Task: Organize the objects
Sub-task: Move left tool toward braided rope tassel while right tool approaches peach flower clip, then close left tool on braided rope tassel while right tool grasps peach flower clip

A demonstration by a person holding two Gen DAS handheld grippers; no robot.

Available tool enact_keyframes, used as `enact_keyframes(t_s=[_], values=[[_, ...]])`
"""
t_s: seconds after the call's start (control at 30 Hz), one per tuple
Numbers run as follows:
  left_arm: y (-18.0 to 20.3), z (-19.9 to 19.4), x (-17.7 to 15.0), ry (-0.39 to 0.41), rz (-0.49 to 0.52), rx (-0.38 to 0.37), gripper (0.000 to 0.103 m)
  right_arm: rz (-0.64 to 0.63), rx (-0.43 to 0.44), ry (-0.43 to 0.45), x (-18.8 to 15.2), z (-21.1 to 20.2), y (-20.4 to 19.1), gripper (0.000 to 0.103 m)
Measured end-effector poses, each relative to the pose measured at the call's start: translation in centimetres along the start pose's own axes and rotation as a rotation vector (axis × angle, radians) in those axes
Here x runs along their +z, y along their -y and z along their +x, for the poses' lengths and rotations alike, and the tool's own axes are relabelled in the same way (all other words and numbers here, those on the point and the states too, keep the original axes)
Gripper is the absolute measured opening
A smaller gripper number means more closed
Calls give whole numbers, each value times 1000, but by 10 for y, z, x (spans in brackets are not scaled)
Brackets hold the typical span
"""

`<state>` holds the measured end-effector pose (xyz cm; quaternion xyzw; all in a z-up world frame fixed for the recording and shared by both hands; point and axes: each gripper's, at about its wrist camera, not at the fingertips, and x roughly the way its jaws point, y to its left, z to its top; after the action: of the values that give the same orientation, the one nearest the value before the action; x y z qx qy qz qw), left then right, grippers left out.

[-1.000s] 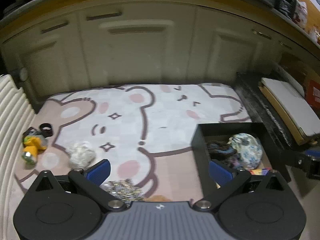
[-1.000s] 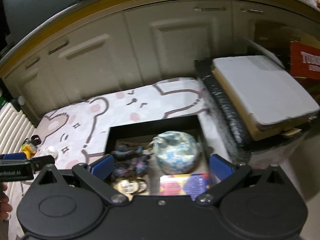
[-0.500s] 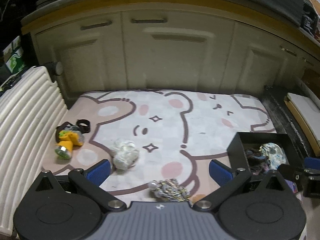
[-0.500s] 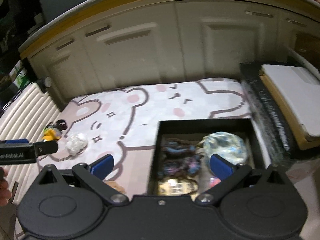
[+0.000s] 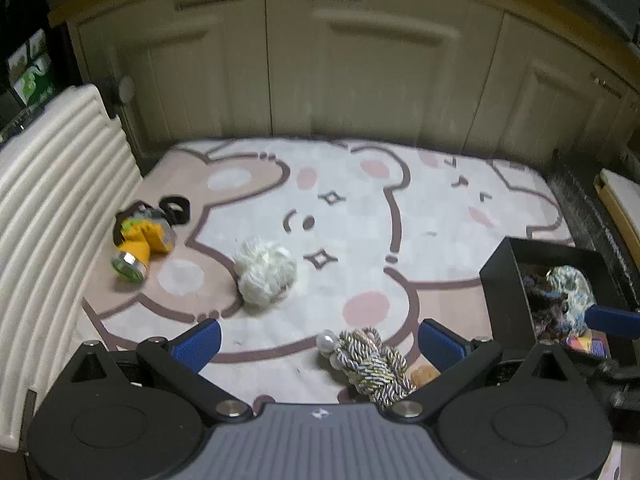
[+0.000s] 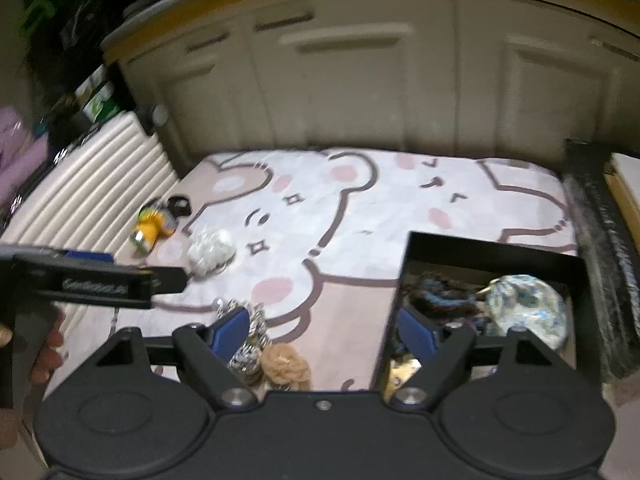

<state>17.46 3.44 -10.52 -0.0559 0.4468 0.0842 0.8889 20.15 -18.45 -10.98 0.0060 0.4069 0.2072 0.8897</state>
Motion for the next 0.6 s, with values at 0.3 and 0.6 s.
enact_keyframes(t_s=[0.3, 0.6], values=[[1, 23, 0, -89, -39, -45, 103, -210, 74, -126, -11, 40, -32, 70], [-8, 44, 3, -159, -129, -98, 94, -301, 101, -221, -20, 71, -43, 55]])
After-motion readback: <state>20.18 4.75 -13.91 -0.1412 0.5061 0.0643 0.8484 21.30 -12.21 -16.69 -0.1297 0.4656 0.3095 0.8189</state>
